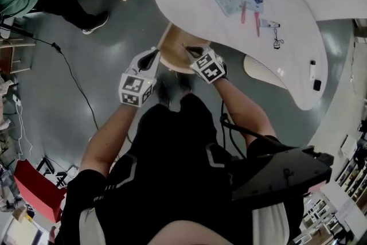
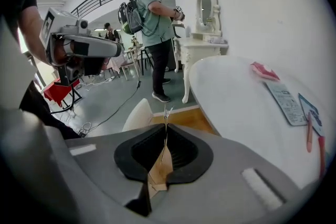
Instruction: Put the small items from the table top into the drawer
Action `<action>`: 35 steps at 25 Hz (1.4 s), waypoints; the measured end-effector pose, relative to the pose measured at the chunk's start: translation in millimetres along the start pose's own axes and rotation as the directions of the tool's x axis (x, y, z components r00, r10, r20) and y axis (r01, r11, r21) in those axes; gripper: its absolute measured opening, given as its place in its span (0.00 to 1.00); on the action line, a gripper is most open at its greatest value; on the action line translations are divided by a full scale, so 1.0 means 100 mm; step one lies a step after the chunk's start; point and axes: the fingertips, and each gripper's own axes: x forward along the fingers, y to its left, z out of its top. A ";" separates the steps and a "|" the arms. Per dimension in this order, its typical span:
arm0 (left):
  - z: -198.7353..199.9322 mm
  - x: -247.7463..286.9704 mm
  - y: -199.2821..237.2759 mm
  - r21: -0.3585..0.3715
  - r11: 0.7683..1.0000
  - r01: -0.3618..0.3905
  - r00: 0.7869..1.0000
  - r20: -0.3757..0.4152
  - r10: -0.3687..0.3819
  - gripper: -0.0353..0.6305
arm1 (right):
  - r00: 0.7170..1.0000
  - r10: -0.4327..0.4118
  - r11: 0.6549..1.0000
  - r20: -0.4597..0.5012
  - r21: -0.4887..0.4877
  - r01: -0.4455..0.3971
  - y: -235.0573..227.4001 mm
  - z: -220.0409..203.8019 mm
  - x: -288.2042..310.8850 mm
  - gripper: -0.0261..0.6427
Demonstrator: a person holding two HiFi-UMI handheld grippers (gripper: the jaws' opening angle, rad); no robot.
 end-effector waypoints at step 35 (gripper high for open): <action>-0.81 0.41 0.31 -0.056 0.998 -0.035 0.995 -0.091 0.030 0.05 | 0.867 0.102 0.939 -0.487 -0.242 -0.246 -0.20 -0.92 1.68 0.07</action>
